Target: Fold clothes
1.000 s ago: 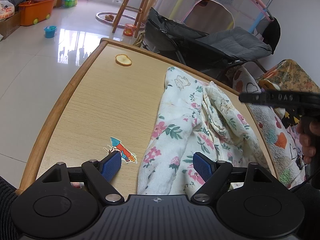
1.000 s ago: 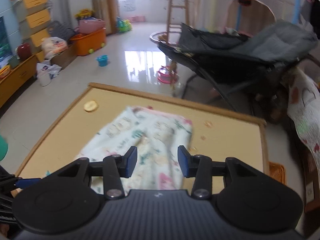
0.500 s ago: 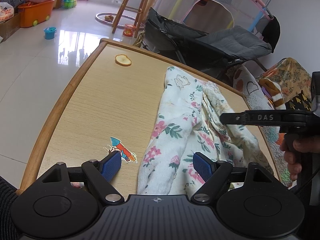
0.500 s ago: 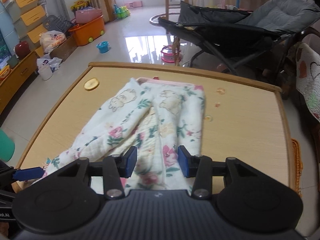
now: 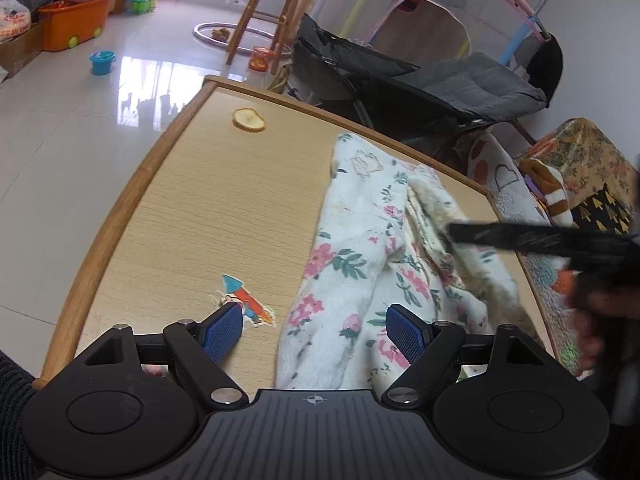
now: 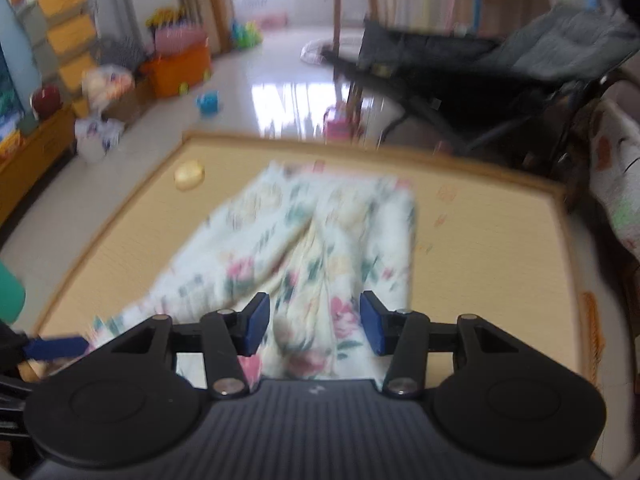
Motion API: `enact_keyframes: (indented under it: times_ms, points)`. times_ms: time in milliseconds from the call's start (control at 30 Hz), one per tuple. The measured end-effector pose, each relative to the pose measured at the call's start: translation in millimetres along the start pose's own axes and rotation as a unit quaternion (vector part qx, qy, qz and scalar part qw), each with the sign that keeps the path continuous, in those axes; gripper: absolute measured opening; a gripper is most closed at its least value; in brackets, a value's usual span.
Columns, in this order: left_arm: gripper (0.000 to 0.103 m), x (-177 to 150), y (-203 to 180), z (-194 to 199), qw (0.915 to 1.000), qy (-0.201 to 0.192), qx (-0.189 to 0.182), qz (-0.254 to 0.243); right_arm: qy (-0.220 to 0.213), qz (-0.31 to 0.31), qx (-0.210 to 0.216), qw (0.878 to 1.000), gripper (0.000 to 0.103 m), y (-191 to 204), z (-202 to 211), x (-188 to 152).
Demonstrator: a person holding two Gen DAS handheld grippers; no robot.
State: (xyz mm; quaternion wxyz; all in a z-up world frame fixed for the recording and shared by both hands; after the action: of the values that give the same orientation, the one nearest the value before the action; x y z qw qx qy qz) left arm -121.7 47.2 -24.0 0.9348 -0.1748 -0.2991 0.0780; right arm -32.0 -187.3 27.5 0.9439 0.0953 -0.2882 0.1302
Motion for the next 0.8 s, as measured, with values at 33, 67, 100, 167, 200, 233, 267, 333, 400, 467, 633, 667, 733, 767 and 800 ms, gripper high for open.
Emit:
enact_keyframes:
  times_ms: [33,67,100,167,200,233,267,333,400,467,633,667,733,767,800]
  points:
    - [0.08,0.0,1.6,1.0,1.0,-0.001,0.006,0.005,-0.013,-0.004,0.0,1.0,0.049,-3.2,12.0,1.6]
    - [0.08,0.1,2.7,2.5,0.9999,-0.004,0.011,0.009,-0.024,-0.009,-0.003,1.0,0.05,-8.1,24.0,1.1]
    - [0.08,0.3,2.7,5.3,0.9998,-0.009,0.012,0.011,-0.032,-0.014,-0.006,0.999,0.05,-14.0,34.5,-1.7]
    - [0.08,0.7,2.5,10.8,0.9996,-0.02,0.013,0.013,-0.039,-0.029,-0.023,0.999,0.05,-28.6,51.1,-13.5]
    - [0.08,0.9,2.5,13.6,0.9995,-0.025,0.014,0.015,-0.038,-0.037,-0.033,0.998,0.05,-36.8,56.8,-22.0]
    - [0.08,1.0,1.7,16.9,0.9993,-0.031,0.015,0.014,-0.035,-0.05,-0.043,0.997,0.05,-46.3,61.1,-32.5]
    - [0.08,0.9,-1.2,21.7,0.999,-0.041,0.016,0.007,-0.032,-0.065,-0.05,0.996,0.05,-55.4,64.5,-43.6]
    - [0.08,0.1,-7.1,31.0,0.9981,-0.059,0.017,-0.008,-0.021,-0.094,-0.054,0.994,0.05,-72.9,67.1,-69.7]
    - [0.08,-1.6,-12.2,38.6,0.9972,-0.069,0.021,-0.02,-0.006,-0.123,-0.052,0.991,0.05,-86.8,66.3,-96.1]
    - [0.08,-4.3,-16.4,43.3,0.9967,-0.072,0.024,-0.03,0.004,-0.155,-0.04,0.987,0.05,-95.8,64.0,-116.9]
    - [0.08,-12.5,-26.0,47.6,0.9963,-0.054,0.034,-0.057,0.013,-0.219,-0.034,0.975,0.05,-112.2,58.0,-128.9]
    - [0.08,-13.9,-26.5,46.8,0.9964,-0.048,0.037,-0.06,0.021,-0.217,-0.037,0.975,0.05,-111.9,55.2,-131.4]
    - [0.077,-16.5,-27.6,45.0,0.9962,-0.036,0.043,-0.066,0.035,-0.21,-0.039,0.976,0.05,-109.6,49.4,-133.8]
    - [0.077,-17.8,-27.9,43.9,0.9962,-0.029,0.046,-0.068,0.039,-0.207,-0.039,0.977,0.05,-106.2,49.3,-137.3]
    - [0.077,-19.0,-27.2,42.0,0.9964,-0.018,0.047,-0.068,0.042,-0.207,-0.041,0.977,0.05,-104.9,49.0,-139.3]
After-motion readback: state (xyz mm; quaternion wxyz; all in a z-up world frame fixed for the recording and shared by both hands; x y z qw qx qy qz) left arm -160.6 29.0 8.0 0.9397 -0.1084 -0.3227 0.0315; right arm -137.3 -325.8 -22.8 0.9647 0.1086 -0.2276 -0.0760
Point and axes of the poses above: each gripper's, at about its wrist camera, not at the fingertips, and z roughly against the way its jaws point, y to its left, x to its top, the point moved 5 cm from there along -z, roughly the way its jaws point, and after that the axes turned 9 degrees about y, right-handed, at the moved point
